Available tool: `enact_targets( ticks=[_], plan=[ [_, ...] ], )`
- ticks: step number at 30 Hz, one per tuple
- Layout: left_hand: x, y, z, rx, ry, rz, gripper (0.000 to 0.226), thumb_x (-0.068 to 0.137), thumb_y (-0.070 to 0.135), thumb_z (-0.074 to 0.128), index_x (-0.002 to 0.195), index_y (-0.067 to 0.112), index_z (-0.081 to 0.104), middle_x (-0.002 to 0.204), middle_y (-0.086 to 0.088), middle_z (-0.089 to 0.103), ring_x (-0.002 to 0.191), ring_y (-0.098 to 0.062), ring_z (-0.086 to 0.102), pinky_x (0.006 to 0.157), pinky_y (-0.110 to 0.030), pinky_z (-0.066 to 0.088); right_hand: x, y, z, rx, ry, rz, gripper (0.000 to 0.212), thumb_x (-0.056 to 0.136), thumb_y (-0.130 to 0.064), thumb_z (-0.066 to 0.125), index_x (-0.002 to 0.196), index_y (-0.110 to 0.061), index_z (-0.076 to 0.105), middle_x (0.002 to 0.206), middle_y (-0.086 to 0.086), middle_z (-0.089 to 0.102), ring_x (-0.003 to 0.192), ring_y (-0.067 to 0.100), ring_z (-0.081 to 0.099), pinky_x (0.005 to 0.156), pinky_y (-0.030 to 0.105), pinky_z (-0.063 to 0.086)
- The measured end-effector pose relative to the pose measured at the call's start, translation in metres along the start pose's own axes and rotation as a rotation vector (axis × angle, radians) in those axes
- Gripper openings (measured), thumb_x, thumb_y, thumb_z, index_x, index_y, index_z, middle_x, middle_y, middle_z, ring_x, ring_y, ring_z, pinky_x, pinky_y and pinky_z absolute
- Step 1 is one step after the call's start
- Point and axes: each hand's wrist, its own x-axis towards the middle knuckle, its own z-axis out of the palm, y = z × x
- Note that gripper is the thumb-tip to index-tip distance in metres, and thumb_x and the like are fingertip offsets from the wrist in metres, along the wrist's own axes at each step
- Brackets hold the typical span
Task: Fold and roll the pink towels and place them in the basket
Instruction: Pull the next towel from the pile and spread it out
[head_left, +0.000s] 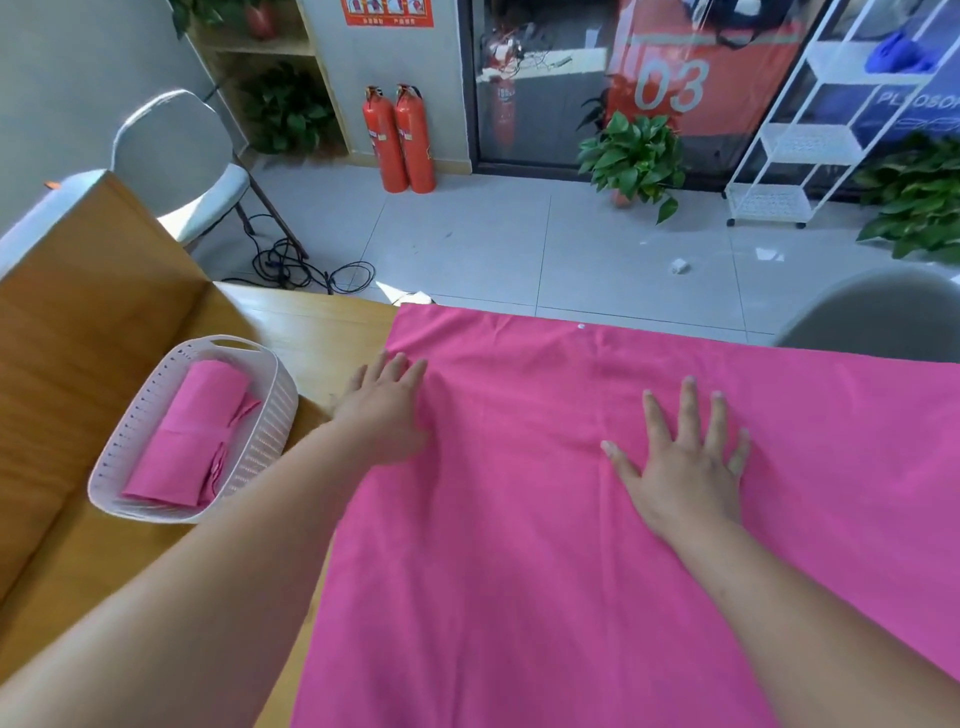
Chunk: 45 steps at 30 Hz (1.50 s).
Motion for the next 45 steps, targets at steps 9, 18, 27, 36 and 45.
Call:
enact_targets(
  ticks=[9, 18, 27, 36, 45],
  plan=[
    [-0.025, -0.007, 0.072, -0.042, 0.28, -0.029, 0.086, 0.102, 0.077, 0.023, 0.17, 0.027, 0.008, 0.178, -0.003, -0.002, 0.163, -0.023, -0.013, 0.132, -0.049, 0.004, 0.02, -0.037, 0.021, 0.011, 0.05, -0.079, 0.095, 0.09, -0.091, 0.004, 0.168, -0.036, 0.004, 0.177, 0.004, -0.007, 0.162, 0.032, -0.008, 0.13, 0.056, 0.003],
    [0.026, -0.004, 0.028, 0.047, 0.087, -0.093, 0.083, 0.104, 0.067, 0.021, 0.169, 0.019, 0.001, 0.176, -0.013, -0.007, 0.162, -0.036, -0.011, 0.131, -0.052, 0.001, 0.069, -0.056, -0.009, 0.041, -0.172, -0.063, 0.1, 0.086, -0.093, 0.013, 0.168, -0.037, -0.002, 0.175, 0.003, -0.018, 0.161, 0.032, -0.015, 0.129, 0.059, 0.001],
    [-0.161, -0.015, 0.115, -0.074, 0.144, -0.004, 0.078, 0.106, 0.07, 0.017, 0.17, 0.026, 0.001, 0.177, -0.003, -0.012, 0.162, -0.022, -0.017, 0.132, -0.05, 0.005, -0.108, -0.086, 0.037, 0.037, 0.021, -0.192, 0.08, 0.101, -0.074, 0.007, 0.169, -0.031, 0.013, 0.177, 0.003, -0.008, 0.162, 0.027, -0.011, 0.131, 0.052, 0.004],
    [-0.254, -0.021, 0.125, -0.166, 0.249, 0.029, 0.071, 0.11, 0.058, 0.027, 0.169, 0.021, 0.016, 0.178, -0.004, 0.002, 0.164, -0.023, -0.006, 0.132, -0.05, 0.011, -0.235, -0.083, 0.064, 0.018, -0.046, -0.219, 0.078, 0.102, -0.074, 0.007, 0.168, -0.032, 0.0, 0.175, 0.003, -0.019, 0.162, 0.026, -0.014, 0.131, 0.051, 0.003],
    [-0.344, -0.037, 0.157, -0.131, 0.252, -0.002, 0.078, 0.105, 0.061, 0.037, 0.168, 0.017, 0.02, 0.177, -0.01, 0.002, 0.163, -0.029, -0.004, 0.13, -0.053, 0.011, -0.312, -0.053, 0.077, -0.005, -0.09, -0.255, 0.079, 0.1, -0.073, 0.015, 0.168, -0.033, 0.01, 0.176, 0.003, -0.01, 0.162, 0.029, -0.008, 0.131, 0.052, 0.009]
  ],
)
